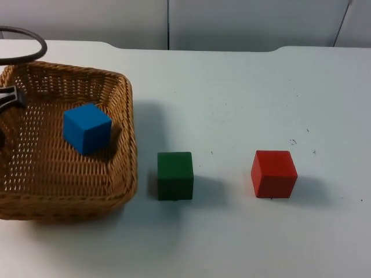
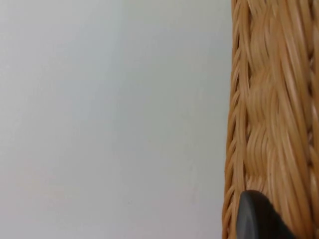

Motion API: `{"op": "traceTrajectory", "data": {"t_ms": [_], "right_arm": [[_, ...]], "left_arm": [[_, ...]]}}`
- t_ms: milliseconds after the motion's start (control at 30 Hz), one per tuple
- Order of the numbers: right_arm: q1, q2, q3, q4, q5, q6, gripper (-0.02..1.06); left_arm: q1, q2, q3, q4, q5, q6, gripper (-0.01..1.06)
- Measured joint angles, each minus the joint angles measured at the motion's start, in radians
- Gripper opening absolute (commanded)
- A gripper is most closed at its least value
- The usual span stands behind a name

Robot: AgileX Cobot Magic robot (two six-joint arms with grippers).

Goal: Pick up the basket with the left hand and place the blue cube into the basket with the right hand.

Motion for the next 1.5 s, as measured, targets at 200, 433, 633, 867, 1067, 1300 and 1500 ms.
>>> {"op": "traceTrajectory", "data": {"t_ms": [200,433,633,867,1067,1300,1500], "right_arm": [[0.000,0.000,0.000,0.000,0.015,0.002,0.86],[0.000,0.000,0.000,0.000,0.023,0.009,0.86],[0.000,0.000,0.000,0.000,0.025,0.017,0.86],[0.000,0.000,0.000,0.000,0.026,0.017,0.86],[0.000,0.000,0.000,0.000,0.026,0.017,0.86],[0.000,0.000,0.000,0.000,0.027,0.017,0.86],[0.000,0.000,0.000,0.000,0.028,0.017,0.86]], "left_arm": [[0.030,0.029,0.000,0.000,-0.012,0.055,0.00],[0.033,0.085,-0.002,-0.008,-0.052,0.116,0.00],[0.038,0.126,-0.008,-0.015,-0.082,0.153,0.00],[0.038,0.128,-0.010,-0.018,-0.096,0.196,0.09],[0.038,0.128,-0.010,-0.020,-0.101,0.210,0.24],[0.038,0.149,-0.010,-0.010,-0.106,0.248,0.66],[0.038,0.109,-0.010,-0.010,-0.095,0.250,0.72]]}}
